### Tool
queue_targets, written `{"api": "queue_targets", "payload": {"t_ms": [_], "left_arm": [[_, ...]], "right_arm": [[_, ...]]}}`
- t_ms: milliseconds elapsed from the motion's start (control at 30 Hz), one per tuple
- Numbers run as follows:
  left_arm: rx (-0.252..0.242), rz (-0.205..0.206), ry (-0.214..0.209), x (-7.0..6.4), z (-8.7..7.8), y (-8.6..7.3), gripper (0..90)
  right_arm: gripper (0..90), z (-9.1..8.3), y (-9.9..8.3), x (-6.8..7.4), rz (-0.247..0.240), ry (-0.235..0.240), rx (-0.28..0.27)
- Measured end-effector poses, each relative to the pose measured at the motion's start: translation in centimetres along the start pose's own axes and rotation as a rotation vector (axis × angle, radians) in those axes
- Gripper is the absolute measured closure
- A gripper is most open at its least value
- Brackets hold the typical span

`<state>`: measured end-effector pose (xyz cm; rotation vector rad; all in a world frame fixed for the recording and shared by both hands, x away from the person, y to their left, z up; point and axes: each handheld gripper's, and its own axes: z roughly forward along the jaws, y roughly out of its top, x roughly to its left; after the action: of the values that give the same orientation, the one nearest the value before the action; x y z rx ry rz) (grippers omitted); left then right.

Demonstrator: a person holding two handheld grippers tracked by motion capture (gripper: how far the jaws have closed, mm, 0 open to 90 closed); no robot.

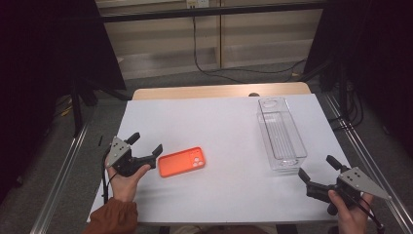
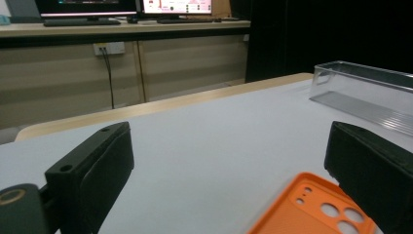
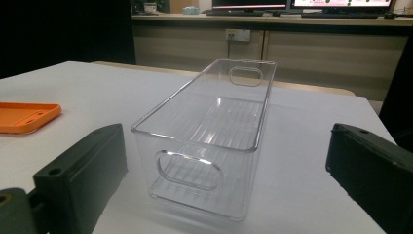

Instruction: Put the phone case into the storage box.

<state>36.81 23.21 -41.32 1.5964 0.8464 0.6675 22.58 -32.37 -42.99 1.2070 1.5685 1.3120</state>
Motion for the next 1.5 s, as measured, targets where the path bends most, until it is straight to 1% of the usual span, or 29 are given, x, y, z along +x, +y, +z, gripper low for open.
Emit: {"api": "queue_targets", "payload": {"t_ms": [67,133,167,200,233,433,500,567,600,633,667,767,800,833,867,900,967,1000,1033,1100,1167,1200,1233,1267,1300,1333,1367,1433,1500], "left_arm": [[0.002,-0.005,0.000,0.2,0.2,0.0,3.7],[0.006,0.001,0.007,0.5,0.6,0.0,3.7],[0.005,0.013,0.010,0.6,0.8,0.1,4.1],[0.004,0.013,0.002,0.8,1.3,0.2,6.0],[0.010,0.024,0.006,0.8,1.4,0.3,7.9],[-0.009,0.028,0.003,0.6,2.2,0.5,7.3],[-0.012,-0.003,-0.001,0.7,2.4,0.3,8.2],[-0.008,-0.010,0.000,0.8,2.4,0.3,9.8],[-0.003,-0.013,-0.017,0.8,2.2,0.1,13.9],[-0.003,-0.013,-0.017,0.8,2.2,0.1,18.8],[0.006,-0.013,-0.025,0.7,2.1,-0.1,20.9],[-0.002,-0.007,-0.036,0.6,2.0,-0.1,30.9],[-0.018,-0.042,-0.061,0.5,2.0,0.1,33.3],[-0.018,-0.042,-0.061,0.5,2.0,0.1,35.1],[-0.019,-0.056,-0.072,0.4,1.9,0.2,38.9],[-0.018,-0.036,-0.073,0.4,1.8,0.2,42.8],[-0.026,-0.033,-0.077,0.3,1.7,0.3,49.0],[-0.033,-0.039,-0.087,0.3,1.7,0.4,51.6],[-0.044,-0.043,-0.084,0.3,1.7,0.4,51.6],[-0.035,-0.037,-0.087,0.5,1.6,0.5,58.8],[-0.029,-0.070,-0.108,0.7,1.6,0.5,68.7],[-0.029,-0.070,-0.108,0.7,1.6,0.5,73.3],[-0.024,-0.065,-0.123,0.9,1.7,0.6,78.4],[-0.024,-0.068,-0.120,0.8,1.8,0.6,80.8],[-0.016,-0.058,-0.134,0.9,1.8,0.7,84.6],[-0.016,-0.058,-0.134,0.9,1.8,0.7,87.9],[-0.003,-0.064,-0.138,0.8,1.9,0.8,90.0],[0.006,-0.066,-0.147,0.7,2.0,0.8,90.0],[0.031,-0.061,-0.148,0.6,2.1,1.0,90.0]], "right_arm": [[0.7,0.0,0.0,0.0,-0.001,0.002,-0.001],[0.6,0.0,0.0,0.0,-0.002,0.004,0.000],[0.6,0.1,0.0,0.0,0.001,0.005,0.004],[0.7,0.1,0.0,0.0,0.003,0.006,0.004],[0.7,0.1,0.0,0.0,-0.002,0.006,0.001],[0.7,0.3,0.0,0.0,-0.005,0.013,0.007],[0.7,0.3,0.0,0.0,-0.005,0.014,0.008],[0.7,0.3,0.0,0.0,-0.007,0.013,0.007],[0.7,0.3,0.0,0.0,-0.007,0.018,0.009],[0.7,0.3,0.0,0.0,-0.007,0.019,0.007],[0.6,0.3,0.0,0.0,-0.006,0.017,0.009],[0.7,0.4,0.0,0.0,0.001,0.023,0.010],[0.7,0.4,0.0,0.0,0.007,0.024,0.014],[0.7,0.4,0.0,0.0,0.007,0.024,0.014],[0.6,0.4,0.0,0.0,0.013,0.024,0.016],[0.6,0.3,0.0,0.0,0.011,0.021,0.015],[0.6,0.4,0.0,0.0,0.006,0.024,0.013],[0.7,0.4,0.0,0.0,0.006,0.026,0.014],[0.7,0.4,0.0,0.0,0.006,0.026,0.014],[0.7,0.4,0.0,0.0,0.006,0.026,0.012],[0.7,0.4,0.0,0.0,0.004,0.025,0.014],[0.7,0.4,0.0,0.0,0.004,0.026,0.014],[0.7,0.4,0.0,0.0,0.003,0.025,0.014],[0.7,0.4,0.0,0.0,0.002,0.026,0.014],[0.7,0.4,-0.1,0.0,0.001,0.026,0.015],[0.7,0.4,-0.1,0.0,0.001,0.026,0.015],[0.6,0.4,0.0,0.0,0.000,0.026,0.014],[0.6,0.4,-0.1,0.0,0.001,0.025,0.017],[0.7,0.4,0.0,0.0,0.000,0.025,0.014]]}}
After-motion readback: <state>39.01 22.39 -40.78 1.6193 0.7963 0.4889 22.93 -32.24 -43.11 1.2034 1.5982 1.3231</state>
